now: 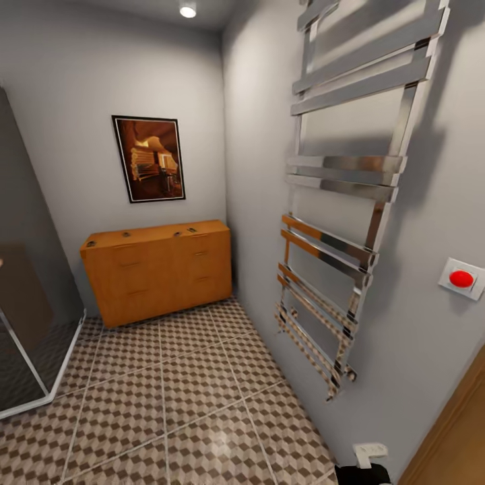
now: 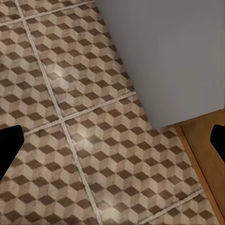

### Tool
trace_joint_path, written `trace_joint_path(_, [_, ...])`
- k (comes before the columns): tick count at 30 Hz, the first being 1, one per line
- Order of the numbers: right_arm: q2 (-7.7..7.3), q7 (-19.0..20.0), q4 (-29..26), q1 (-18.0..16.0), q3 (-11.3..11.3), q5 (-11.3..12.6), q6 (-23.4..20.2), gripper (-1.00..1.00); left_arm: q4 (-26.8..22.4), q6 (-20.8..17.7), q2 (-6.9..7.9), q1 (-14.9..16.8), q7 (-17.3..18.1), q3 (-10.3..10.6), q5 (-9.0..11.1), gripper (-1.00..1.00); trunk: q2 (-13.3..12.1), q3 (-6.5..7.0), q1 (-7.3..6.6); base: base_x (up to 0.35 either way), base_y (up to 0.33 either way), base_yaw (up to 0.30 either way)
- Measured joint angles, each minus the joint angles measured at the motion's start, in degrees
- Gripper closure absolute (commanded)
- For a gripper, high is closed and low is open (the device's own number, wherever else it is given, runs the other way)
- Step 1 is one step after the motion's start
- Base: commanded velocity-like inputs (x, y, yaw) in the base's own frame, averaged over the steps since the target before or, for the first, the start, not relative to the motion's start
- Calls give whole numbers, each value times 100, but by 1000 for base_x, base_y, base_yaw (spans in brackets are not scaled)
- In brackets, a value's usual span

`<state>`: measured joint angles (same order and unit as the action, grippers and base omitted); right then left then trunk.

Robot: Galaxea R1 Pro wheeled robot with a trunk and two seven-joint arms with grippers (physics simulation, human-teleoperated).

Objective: Take the four mousetraps from the cabinet in the bathroom and place them on the bathroom floor. Make sure all four end up on the same floor surface, and ensure that at least two of them are either under or directly next to the same bathroom sink.

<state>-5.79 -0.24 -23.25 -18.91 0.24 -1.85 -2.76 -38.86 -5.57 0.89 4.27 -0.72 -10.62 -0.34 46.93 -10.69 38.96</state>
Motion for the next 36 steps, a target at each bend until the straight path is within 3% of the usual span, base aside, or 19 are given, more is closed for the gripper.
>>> trace_joint_path(22, [0,0,0,-2,1,0,1,-100,2,0,0,0,0,1,-6,-100,-884,396,-484,0,0,270])
trace_joint_path(36, [0,0,-3,1,0,2,5,-100,4,1,3,1,-1,0,-6,-100,-1447,649,-792,0,0,29])
